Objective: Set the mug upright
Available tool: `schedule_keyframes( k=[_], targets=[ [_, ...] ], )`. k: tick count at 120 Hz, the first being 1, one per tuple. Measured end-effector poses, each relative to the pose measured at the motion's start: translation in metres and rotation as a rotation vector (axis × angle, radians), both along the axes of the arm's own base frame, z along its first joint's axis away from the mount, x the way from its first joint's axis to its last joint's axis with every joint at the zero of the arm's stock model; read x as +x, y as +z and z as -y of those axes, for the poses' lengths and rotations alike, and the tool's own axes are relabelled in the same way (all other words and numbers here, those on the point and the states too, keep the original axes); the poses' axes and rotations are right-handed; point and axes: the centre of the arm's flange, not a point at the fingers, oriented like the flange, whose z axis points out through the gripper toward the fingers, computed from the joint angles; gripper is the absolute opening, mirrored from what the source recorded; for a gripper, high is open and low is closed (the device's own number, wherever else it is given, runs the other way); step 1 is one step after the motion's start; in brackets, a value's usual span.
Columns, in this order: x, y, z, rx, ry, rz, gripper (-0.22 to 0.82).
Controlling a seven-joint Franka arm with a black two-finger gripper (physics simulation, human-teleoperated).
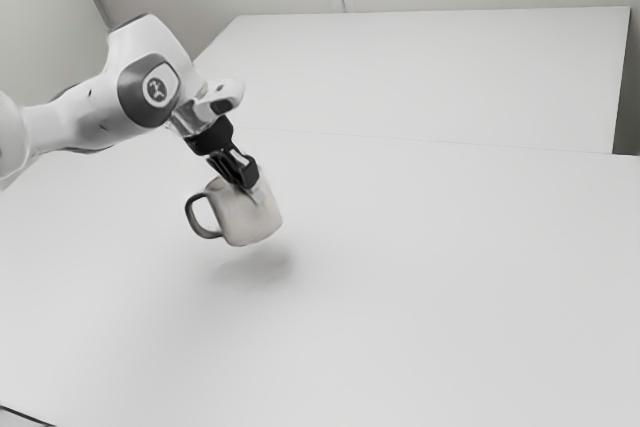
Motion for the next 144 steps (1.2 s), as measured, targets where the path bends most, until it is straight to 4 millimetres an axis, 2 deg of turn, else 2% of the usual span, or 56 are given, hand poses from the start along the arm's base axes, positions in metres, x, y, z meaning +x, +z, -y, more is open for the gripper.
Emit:
schedule_keyframes(
  k=[8, 61, 82, 95, 117, 144],
  targets=[
    [-0.01, -0.006, 0.009, 0.033, 0.013, 0.007, -0.17],
    [-0.054, -0.056, 0.027, 0.158, 0.132, 0.151, -0.17],
    [-0.069, -0.057, 0.032, 0.172, 0.167, 0.217, -0.17],
    [-0.075, -0.057, 0.033, 0.175, 0.188, 0.242, -0.17],
    [-0.089, -0.08, 0.024, 0.188, 0.224, 0.215, -0.17],
    [-0.093, -0.093, 0.022, 0.211, 0.224, 0.198, -0.17]
  ],
)
